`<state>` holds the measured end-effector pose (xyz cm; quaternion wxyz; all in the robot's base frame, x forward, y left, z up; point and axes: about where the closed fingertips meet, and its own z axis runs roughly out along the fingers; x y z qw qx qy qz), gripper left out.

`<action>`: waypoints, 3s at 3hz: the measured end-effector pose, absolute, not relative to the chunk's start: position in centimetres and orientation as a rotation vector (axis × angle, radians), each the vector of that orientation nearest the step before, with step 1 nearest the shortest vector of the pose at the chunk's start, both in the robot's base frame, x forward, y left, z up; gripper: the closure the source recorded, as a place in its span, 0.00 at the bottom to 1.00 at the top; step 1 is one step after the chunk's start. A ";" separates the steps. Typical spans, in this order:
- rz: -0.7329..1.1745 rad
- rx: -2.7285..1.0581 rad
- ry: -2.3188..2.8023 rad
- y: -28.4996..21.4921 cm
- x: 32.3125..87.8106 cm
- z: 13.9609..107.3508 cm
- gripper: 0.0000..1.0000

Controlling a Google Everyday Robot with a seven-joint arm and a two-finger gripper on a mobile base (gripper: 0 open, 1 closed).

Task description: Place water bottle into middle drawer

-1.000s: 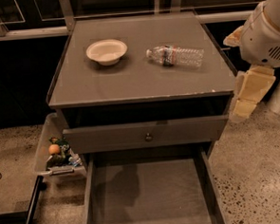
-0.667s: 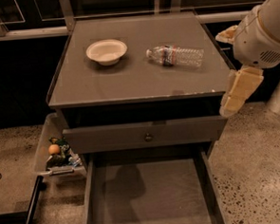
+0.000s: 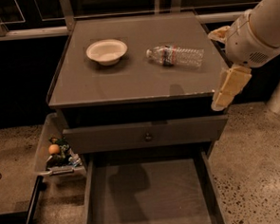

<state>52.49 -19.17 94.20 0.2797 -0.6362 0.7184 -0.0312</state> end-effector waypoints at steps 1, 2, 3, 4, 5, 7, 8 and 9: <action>-0.083 -1.692 1.955 -19.1 53.3 93.4 0.00; -0.098 -1.664 1.944 -19.4 56.5 92.7 0.00; -0.084 -1.643 1.901 -19.7 60.5 92.9 0.00; -0.042 -1.613 1.866 -19.8 63.9 92.7 0.00; 0.033 -1.557 1.849 -20.2 66.8 91.7 0.00; 0.111 -1.459 1.866 -20.4 71.2 88.9 0.00; 0.118 -1.430 1.904 -20.8 72.8 87.2 0.00; 0.152 -1.412 1.931 -20.7 74.0 85.7 0.00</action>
Offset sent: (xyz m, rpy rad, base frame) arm 0.0892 -0.0104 -0.0234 0.0324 -0.0513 -0.0560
